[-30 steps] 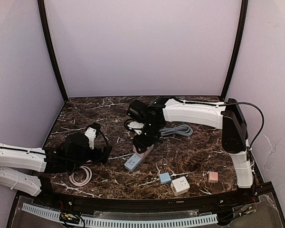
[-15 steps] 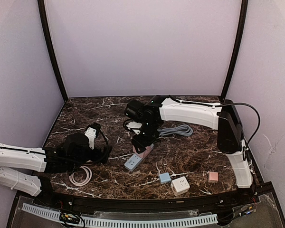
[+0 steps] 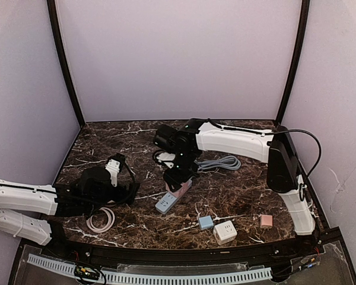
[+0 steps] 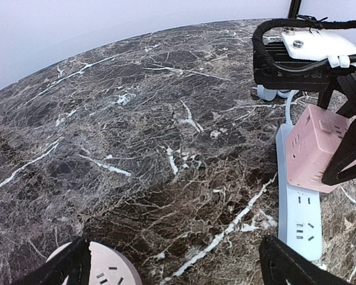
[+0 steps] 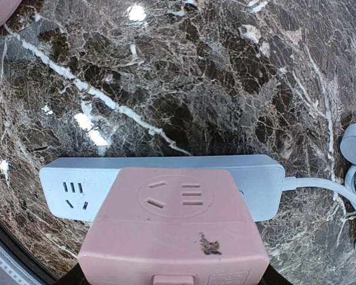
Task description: Insert the plug
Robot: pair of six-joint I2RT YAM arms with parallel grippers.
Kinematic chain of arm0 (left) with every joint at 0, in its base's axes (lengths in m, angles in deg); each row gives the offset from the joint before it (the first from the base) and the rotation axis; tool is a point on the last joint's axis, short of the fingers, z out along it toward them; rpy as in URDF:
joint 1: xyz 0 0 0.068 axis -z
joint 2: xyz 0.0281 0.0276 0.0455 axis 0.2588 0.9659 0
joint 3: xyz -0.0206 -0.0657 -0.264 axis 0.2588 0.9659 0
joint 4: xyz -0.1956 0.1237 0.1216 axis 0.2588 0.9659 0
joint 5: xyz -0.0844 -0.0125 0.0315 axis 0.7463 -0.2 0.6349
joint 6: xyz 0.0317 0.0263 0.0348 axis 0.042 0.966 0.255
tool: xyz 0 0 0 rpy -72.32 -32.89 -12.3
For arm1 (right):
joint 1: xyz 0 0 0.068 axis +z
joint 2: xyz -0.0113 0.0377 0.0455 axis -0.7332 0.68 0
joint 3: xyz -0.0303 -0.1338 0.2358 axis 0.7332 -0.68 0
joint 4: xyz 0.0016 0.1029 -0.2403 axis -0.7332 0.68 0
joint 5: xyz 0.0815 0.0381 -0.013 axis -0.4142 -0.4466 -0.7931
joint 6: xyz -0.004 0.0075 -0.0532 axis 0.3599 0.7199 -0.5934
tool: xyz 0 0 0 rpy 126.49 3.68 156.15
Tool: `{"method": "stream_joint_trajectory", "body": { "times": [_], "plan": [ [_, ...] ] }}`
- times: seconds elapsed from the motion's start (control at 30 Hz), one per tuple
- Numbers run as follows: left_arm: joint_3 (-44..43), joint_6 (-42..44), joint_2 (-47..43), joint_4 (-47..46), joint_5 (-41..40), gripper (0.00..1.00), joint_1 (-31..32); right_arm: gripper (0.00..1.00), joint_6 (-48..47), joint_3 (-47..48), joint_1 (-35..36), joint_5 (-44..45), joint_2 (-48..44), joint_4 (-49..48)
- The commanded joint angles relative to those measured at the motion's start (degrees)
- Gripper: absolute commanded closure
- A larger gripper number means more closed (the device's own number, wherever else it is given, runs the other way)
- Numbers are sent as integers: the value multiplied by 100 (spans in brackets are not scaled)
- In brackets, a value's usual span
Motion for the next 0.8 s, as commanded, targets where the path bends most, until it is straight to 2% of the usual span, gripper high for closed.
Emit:
{"method": "stream_joint_trajectory", "body": {
  "times": [0.0,0.77],
  "plan": [
    [124,28,-120,120,-27,1,-36,100,128,-232,33,107,615,-107],
    [155,18,-208,147,0,1,-30,100,129,-414,105,224,737,-156]
  ]
}}
